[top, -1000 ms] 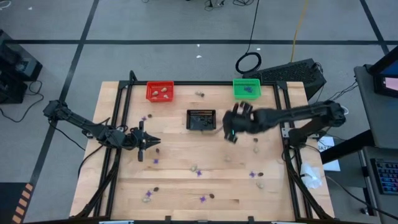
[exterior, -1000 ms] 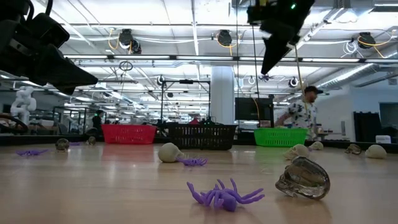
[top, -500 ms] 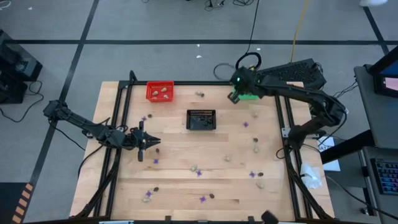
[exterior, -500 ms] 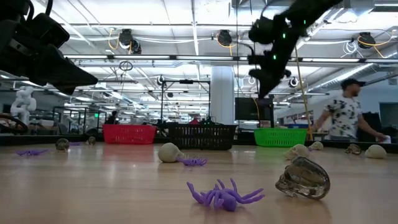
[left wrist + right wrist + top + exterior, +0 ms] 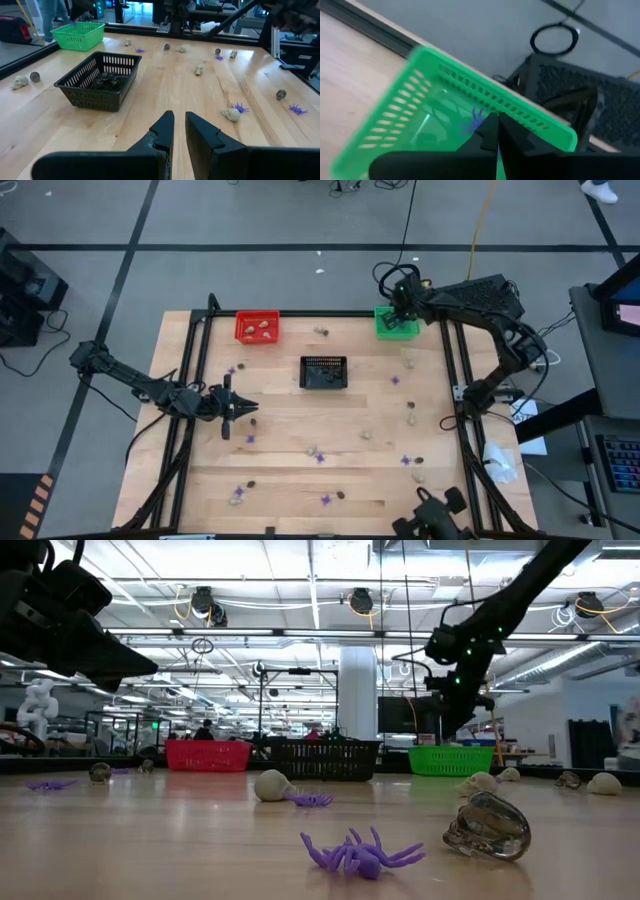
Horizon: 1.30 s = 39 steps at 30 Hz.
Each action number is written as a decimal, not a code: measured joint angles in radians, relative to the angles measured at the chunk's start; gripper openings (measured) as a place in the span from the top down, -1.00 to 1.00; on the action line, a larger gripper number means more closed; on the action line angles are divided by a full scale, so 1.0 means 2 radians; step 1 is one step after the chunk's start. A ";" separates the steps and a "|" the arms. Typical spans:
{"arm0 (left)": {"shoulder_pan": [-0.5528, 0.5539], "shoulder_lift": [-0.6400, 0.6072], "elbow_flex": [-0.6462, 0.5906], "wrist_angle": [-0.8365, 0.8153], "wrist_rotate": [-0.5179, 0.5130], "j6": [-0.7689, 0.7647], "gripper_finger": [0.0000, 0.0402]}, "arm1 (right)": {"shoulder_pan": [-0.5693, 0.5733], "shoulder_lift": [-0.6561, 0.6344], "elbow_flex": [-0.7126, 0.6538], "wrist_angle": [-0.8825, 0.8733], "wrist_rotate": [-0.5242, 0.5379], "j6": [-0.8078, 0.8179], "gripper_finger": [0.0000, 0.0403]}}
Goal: Sort Halloween decoration
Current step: Put the violet spider toy into the green bin, then put the black skull toy into the black bin
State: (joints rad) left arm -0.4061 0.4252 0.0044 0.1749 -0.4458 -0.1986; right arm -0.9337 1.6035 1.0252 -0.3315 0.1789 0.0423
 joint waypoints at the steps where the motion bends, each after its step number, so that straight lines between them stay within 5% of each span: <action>1: 0.000 0.000 0.000 0.000 0.000 0.000 0.79 | -0.005 0.006 0.000 -0.001 0.000 0.002 1.00; 18: 0.000 0.000 0.000 0.005 -0.002 -0.003 0.79 | -0.020 0.076 -0.001 0.026 -0.025 0.035 0.96; 30: 0.000 0.000 0.000 0.017 -0.045 0.011 0.79 | -0.012 -0.059 0.032 -0.147 -0.027 -0.010 0.58; 39: 0.000 0.000 0.000 0.026 -0.045 0.015 0.79 | 0.098 -0.180 0.032 -0.268 -0.025 0.017 0.97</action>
State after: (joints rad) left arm -0.4061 0.4252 0.0044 0.2260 -0.5354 -0.1680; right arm -0.7371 1.2431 1.0901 -0.8666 0.1283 0.0755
